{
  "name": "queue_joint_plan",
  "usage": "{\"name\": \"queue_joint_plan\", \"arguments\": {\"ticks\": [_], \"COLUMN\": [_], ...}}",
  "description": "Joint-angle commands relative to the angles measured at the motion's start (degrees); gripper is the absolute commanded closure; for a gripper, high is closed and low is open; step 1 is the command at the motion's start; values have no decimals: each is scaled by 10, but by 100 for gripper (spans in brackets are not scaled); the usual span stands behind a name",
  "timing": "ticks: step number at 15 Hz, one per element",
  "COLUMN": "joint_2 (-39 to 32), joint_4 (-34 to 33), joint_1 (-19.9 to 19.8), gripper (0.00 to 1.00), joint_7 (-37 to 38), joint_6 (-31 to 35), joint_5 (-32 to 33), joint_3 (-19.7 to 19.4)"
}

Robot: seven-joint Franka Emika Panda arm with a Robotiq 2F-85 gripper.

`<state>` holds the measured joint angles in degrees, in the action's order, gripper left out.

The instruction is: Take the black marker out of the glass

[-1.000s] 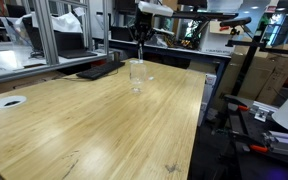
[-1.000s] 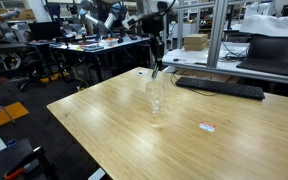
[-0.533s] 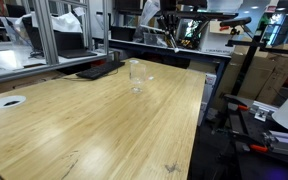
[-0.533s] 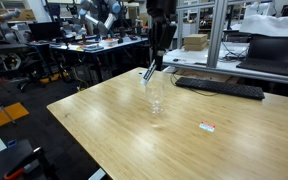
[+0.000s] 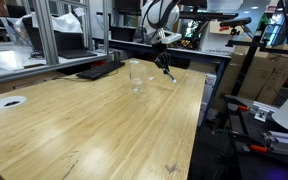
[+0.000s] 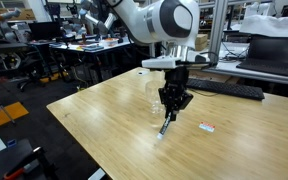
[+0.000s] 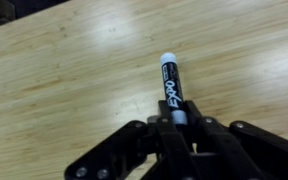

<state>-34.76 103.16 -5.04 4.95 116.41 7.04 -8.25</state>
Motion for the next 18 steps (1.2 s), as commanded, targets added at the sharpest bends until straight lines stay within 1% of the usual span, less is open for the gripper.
{"name": "queue_joint_plan", "arguments": {"ticks": [1, 3, 6, 7, 8, 10, 11, 15, 16, 18], "joint_2": [-59, -83, -104, -109, -112, -109, -101, -53, -41, -11], "joint_4": [-58, -79, -102, -107, -109, -103, -94, -57, -49, -31], "joint_1": [-10, -10, -12, -12, -11, -6, 1, 33, 41, 58], "gripper": [95, 95, 95, 72, 55, 42, 34, 6, 2, 0], "joint_7": [-21, -20, -19, -19, -19, -10, 2, 83, 104, 147], "joint_6": [31, 53, 67, 71, 74, 89, 100, 137, 146, 159], "joint_5": [-4, -8, -18, -22, -24, -27, -23, -8, -5, 6], "joint_3": [12, 13, 17, 19, 20, 19, 14, -10, -15, -27]}}
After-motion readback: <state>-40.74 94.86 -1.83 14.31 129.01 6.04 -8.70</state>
